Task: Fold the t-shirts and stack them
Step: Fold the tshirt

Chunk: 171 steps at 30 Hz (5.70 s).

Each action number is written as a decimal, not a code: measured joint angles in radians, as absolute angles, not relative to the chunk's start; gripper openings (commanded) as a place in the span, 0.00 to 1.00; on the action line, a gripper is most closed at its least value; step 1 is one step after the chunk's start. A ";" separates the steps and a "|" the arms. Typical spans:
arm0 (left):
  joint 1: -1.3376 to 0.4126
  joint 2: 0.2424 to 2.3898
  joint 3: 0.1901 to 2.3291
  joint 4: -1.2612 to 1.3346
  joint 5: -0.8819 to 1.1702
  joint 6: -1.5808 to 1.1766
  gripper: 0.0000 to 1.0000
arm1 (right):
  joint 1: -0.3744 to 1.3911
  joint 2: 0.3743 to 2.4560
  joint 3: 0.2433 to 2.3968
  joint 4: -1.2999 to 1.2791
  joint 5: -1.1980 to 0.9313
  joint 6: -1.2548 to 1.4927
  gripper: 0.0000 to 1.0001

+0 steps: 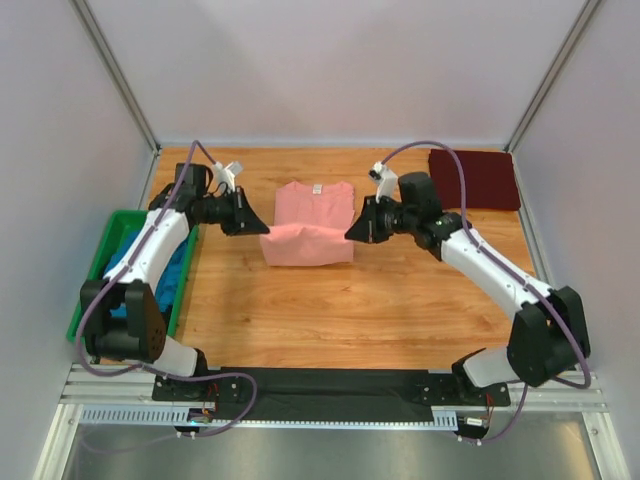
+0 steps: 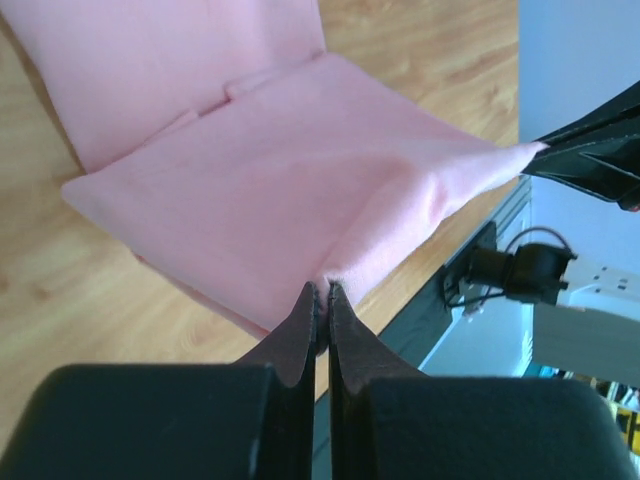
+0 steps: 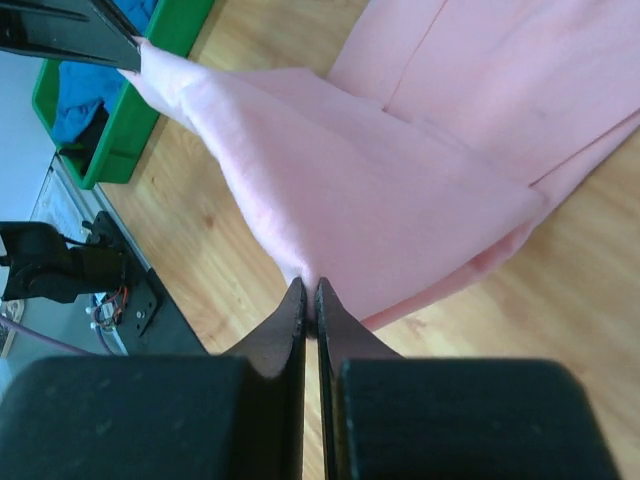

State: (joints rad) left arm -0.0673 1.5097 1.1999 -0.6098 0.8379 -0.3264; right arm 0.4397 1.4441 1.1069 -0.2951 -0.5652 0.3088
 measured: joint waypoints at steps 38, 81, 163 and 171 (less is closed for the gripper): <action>-0.233 1.482 0.850 -0.589 0.476 -0.596 0.41 | 0.463 1.385 0.931 -0.611 -0.229 0.433 0.49; -0.276 1.735 0.966 -0.346 0.544 -0.544 0.00 | 0.336 1.825 1.106 -0.444 -0.560 0.186 0.00; -0.372 1.397 1.018 -0.521 0.385 -0.623 0.38 | 0.339 1.594 1.193 -0.711 -0.559 0.358 0.24; -0.433 1.460 0.775 -0.437 0.451 -0.688 0.37 | 0.365 1.623 0.959 -0.679 -0.619 0.360 0.28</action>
